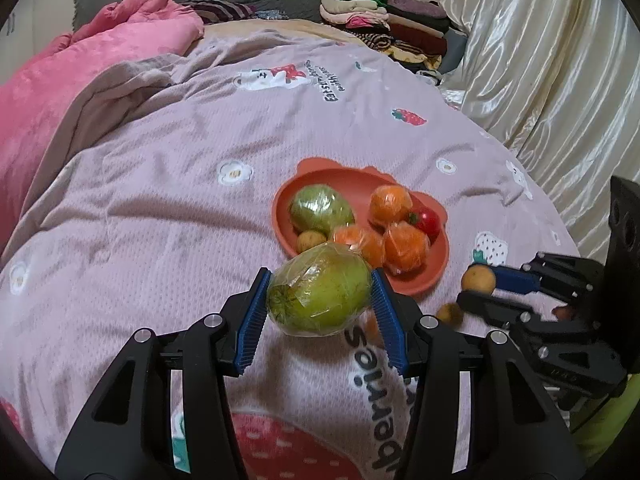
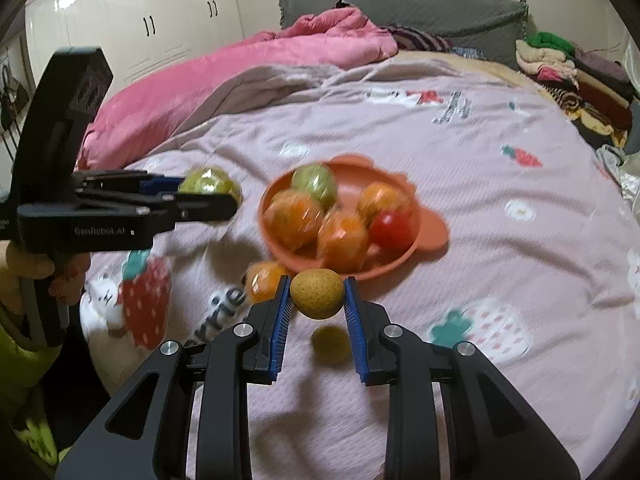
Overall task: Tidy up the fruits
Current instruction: 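Lift both held fruits and carry them over the orange plate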
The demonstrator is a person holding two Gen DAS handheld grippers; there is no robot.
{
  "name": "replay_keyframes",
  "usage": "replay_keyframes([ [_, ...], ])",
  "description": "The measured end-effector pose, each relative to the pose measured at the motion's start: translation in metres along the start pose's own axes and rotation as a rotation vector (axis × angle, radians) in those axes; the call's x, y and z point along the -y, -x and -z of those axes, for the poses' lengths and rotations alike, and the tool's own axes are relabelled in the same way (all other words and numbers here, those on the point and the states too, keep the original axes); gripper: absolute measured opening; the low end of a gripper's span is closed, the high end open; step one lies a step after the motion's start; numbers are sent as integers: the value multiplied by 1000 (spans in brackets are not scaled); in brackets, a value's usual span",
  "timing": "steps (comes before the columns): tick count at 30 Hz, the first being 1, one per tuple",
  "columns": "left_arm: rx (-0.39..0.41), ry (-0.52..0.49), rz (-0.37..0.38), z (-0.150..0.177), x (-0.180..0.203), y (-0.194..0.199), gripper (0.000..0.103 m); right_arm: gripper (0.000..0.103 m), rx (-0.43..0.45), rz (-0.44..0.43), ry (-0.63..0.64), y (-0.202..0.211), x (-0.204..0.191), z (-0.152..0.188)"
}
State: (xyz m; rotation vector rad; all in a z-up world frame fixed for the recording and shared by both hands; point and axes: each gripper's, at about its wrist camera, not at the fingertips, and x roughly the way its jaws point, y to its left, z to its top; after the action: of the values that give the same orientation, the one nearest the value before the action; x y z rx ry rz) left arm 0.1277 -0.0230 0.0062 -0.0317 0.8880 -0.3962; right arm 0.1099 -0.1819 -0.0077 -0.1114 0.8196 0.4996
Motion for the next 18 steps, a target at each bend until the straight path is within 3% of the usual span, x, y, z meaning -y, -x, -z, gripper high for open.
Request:
replay_keyframes([
  [18, -14, -26, 3, -43, 8, -39, 42, 25, 23, 36, -2, -16, 41, -29],
])
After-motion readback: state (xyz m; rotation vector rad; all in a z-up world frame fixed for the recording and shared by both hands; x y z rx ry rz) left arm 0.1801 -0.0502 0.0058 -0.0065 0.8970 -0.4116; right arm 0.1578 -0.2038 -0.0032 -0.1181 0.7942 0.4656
